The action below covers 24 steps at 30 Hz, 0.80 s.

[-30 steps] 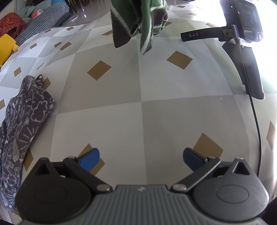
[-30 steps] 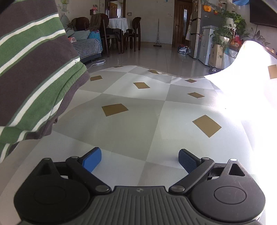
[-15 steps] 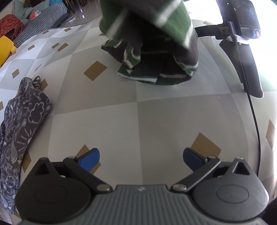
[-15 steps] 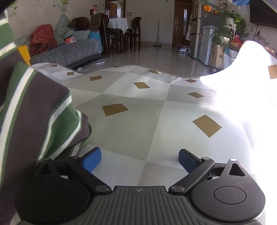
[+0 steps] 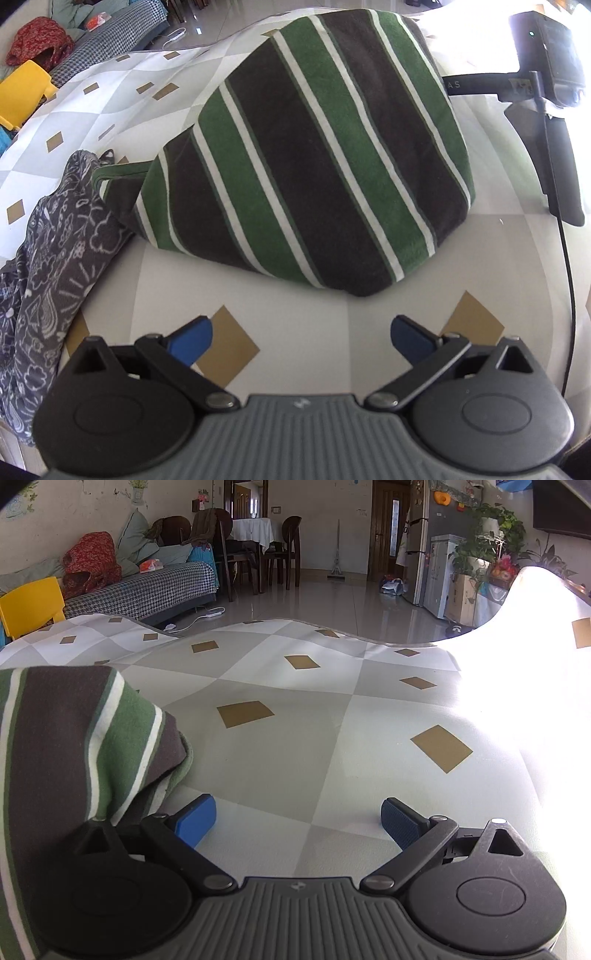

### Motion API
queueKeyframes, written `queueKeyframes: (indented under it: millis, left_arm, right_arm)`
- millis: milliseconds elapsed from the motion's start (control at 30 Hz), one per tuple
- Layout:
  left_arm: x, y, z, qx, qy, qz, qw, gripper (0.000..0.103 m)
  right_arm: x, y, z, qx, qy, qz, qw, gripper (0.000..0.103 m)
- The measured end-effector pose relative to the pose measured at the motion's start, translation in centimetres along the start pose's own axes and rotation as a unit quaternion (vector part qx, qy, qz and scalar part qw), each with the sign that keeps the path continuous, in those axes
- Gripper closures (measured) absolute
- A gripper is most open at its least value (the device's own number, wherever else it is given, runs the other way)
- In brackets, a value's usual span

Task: Fold clothes

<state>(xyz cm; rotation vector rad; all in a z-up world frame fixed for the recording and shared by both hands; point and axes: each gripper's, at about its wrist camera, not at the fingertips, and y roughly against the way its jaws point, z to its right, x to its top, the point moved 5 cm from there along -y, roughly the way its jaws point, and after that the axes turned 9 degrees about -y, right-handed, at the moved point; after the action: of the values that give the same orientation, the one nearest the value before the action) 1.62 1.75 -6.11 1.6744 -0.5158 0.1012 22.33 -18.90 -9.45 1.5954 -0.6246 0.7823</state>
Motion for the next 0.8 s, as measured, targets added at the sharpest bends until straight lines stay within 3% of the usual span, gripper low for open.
queueKeyframes:
  millis: [167, 467, 800]
  left_arm:
    - [1.1, 1.2, 1.1, 0.007, -0.029, 0.013, 0.9995, 0.0]
    - [1.4, 2.7, 4.5, 0.014, -0.054, -0.003, 0.9985, 0.0]
    - [1.9, 1.8, 5.5, 0.033, -0.061, -0.026, 0.9972, 0.0]
  right_arm:
    - [0.0, 0.0, 0.0, 0.0, 0.0, 0.0, 1.0, 0.006]
    - [0.0, 0.0, 0.0, 0.0, 0.0, 0.0, 1.0, 0.006]
    - [0.0, 0.0, 0.0, 0.0, 0.0, 0.0, 1.0, 0.006]
